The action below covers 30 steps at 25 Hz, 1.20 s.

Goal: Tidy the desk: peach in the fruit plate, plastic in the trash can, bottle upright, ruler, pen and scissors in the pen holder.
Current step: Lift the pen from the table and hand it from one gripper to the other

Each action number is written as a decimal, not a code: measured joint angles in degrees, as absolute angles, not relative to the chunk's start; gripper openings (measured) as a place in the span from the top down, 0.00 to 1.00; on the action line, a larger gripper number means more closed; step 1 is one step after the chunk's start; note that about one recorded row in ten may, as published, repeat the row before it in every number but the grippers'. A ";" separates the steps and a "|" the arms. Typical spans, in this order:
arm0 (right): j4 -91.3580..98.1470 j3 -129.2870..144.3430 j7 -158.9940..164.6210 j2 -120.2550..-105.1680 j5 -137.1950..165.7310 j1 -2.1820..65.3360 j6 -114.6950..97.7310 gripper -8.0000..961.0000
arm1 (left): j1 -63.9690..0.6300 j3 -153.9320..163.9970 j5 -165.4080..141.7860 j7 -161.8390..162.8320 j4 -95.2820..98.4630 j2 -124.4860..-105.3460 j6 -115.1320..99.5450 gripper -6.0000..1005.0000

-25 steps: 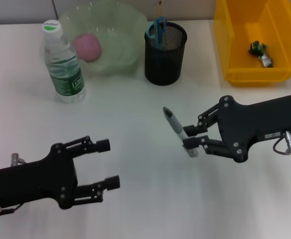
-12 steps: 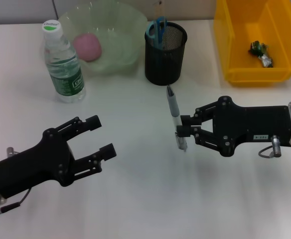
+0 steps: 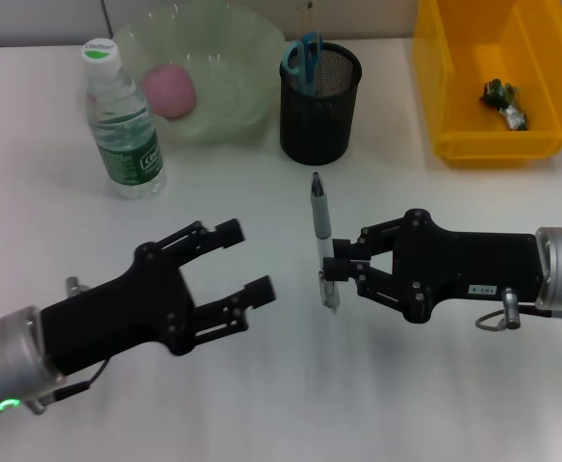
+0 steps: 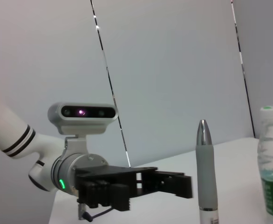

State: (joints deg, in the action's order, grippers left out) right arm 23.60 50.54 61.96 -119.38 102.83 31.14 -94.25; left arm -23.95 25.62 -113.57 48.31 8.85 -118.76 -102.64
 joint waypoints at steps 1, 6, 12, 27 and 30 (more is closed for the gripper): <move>23.16 50.58 61.65 -119.38 102.82 31.19 -94.06 0.84 | -23.95 25.62 -113.57 48.31 8.85 -118.76 -102.64 0.22; 21.51 50.62 59.97 -119.41 102.80 31.68 -93.69 0.83 | -26.40 25.65 -113.83 48.29 6.77 -118.92 -99.47 0.22; 20.81 50.71 59.33 -119.52 102.87 31.89 -93.59 0.82 | -28.32 25.62 -113.83 48.27 5.30 -119.01 -97.42 0.22; 18.14 52.91 59.15 -119.62 102.74 34.37 -89.89 0.80 | -30.17 25.58 -113.68 48.25 3.78 -119.09 -97.32 0.22; 18.11 52.91 59.15 -119.62 102.73 34.48 -89.89 0.80 | -30.57 25.58 -113.88 48.30 3.78 -119.09 -97.24 0.22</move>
